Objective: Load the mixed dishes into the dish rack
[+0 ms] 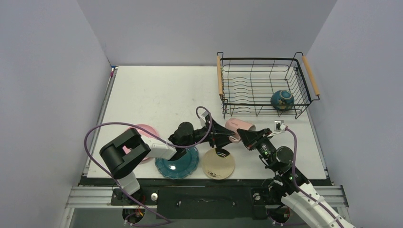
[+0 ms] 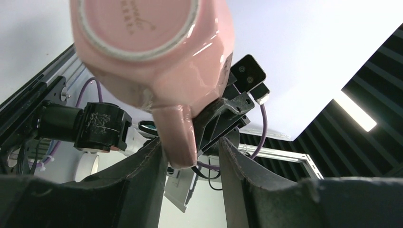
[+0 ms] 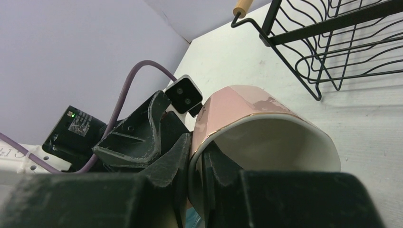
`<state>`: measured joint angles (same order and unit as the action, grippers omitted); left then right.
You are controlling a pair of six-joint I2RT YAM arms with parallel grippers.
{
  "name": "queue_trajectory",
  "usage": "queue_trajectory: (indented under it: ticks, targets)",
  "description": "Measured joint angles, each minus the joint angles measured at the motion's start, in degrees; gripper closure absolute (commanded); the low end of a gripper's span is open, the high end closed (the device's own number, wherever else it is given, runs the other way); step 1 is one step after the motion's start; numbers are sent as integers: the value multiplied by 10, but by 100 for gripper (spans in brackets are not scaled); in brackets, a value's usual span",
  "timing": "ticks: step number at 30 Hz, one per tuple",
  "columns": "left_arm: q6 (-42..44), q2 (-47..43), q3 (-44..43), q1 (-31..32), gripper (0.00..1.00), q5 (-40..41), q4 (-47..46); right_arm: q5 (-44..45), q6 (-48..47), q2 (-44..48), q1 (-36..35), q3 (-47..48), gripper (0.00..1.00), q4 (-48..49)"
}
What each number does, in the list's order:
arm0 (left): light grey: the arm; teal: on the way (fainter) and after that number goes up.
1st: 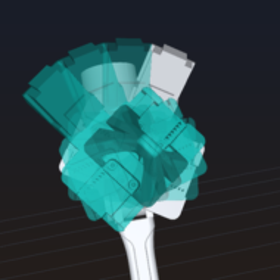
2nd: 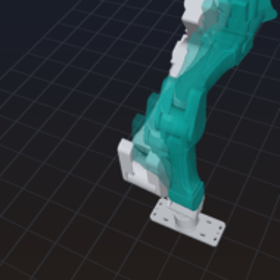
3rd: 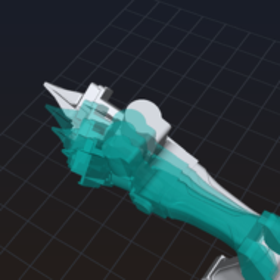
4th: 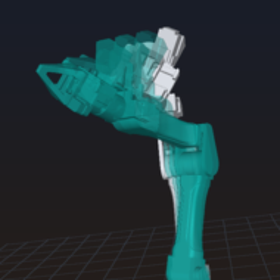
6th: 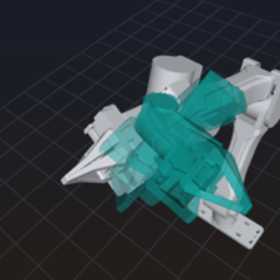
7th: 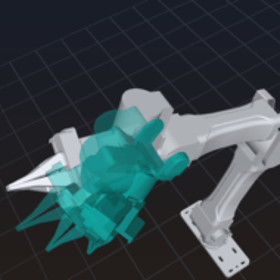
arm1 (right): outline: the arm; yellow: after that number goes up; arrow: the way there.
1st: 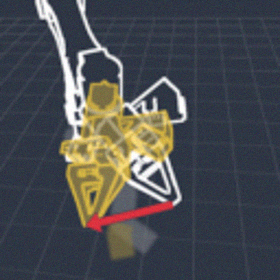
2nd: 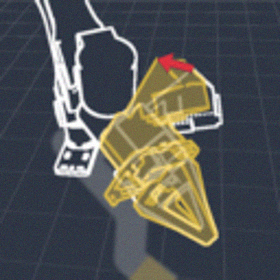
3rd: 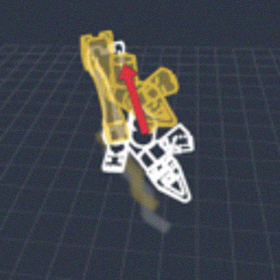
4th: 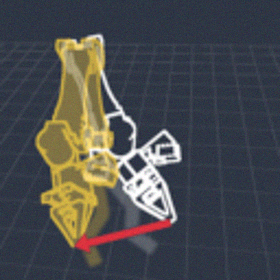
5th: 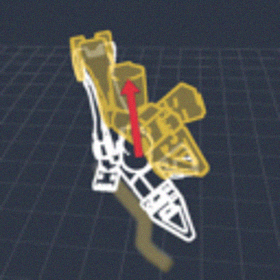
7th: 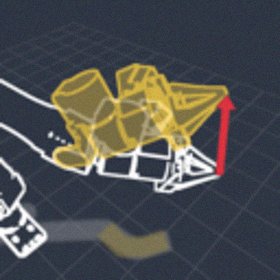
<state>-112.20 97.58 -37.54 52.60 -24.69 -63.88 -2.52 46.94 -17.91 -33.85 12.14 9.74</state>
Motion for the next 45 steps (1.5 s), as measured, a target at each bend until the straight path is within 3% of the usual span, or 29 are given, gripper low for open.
queue_trajectory:
  ticks: [5,14,20,24,26,28,32,36,45]
  targets:
    - [14,-3,-3,-1,70,-5,25,-4,-7,-20,-10,0,100,7]
    - [22,-3,-3,-2,78,-14,42,15,-38,-38,-56,9,100,18]
    - [23,-9,-3,-9,100,-30,42,54,-69,-38,-94,19,100,13]
    - [49,-30,-3,-14,100,-41,62,73,-80,-38,-116,33,100,-1]
    - [72,-45,-3,-16,100,-42,84,78,-83,-39,-123,42,90,-14]
    - [113,-73,-7,-20,100,-41,134,84,-81,-45,-128,58,70,-39]
    - [229,-139,-22,-40,100,-19,257,107,-77,-59,-131,104,46,-92]
    - [319,-192,-33,-70,100,12,341,124,-70,-59,-131,125,39,-115]
    - [492,-217,-98,-81,100,46,492,133,-57,-91,-131,161,36,-193]
